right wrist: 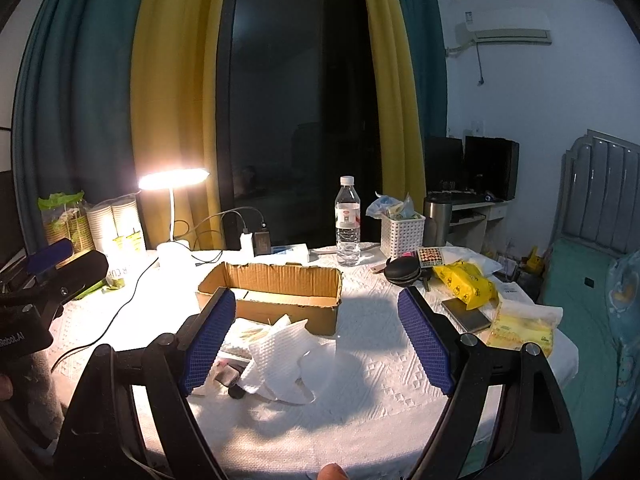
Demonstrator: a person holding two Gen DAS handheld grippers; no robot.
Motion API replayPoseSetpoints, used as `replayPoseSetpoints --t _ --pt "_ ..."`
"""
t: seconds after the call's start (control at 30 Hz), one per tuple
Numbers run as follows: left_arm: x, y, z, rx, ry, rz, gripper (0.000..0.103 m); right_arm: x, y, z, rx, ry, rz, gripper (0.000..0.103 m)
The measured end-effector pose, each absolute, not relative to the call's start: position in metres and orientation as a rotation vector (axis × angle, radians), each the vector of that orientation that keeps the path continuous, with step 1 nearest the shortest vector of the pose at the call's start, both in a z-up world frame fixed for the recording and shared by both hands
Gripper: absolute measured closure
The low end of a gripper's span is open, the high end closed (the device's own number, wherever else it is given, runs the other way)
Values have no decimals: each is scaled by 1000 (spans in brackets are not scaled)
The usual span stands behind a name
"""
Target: Organize soft objects
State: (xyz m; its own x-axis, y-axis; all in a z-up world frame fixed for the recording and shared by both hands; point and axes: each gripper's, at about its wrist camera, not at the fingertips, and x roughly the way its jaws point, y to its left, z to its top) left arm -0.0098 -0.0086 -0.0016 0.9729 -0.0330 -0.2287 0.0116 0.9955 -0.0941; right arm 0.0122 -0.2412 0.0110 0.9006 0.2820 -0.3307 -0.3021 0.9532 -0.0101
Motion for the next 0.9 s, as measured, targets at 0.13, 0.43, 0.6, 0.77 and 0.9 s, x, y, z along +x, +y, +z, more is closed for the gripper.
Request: replayPoseSetpoints --t 0.13,0.43,0.6,0.77,0.9 --pt "-12 -10 -2 -88 229 -21 1 13 -242 11 -60 332 303 17" --pt "-13 -11 -2 -87 229 -20 1 11 -242 9 -61 331 304 17" --pt "-13 -11 -1 -88 229 -21 1 11 -241 9 -61 331 304 17" --pt "-14 -9 -1 -92 233 -29 1 10 -241 8 -61 331 307 17" --pt "-14 -9 -1 -96 235 -29 1 10 -238 6 -61 335 310 17"
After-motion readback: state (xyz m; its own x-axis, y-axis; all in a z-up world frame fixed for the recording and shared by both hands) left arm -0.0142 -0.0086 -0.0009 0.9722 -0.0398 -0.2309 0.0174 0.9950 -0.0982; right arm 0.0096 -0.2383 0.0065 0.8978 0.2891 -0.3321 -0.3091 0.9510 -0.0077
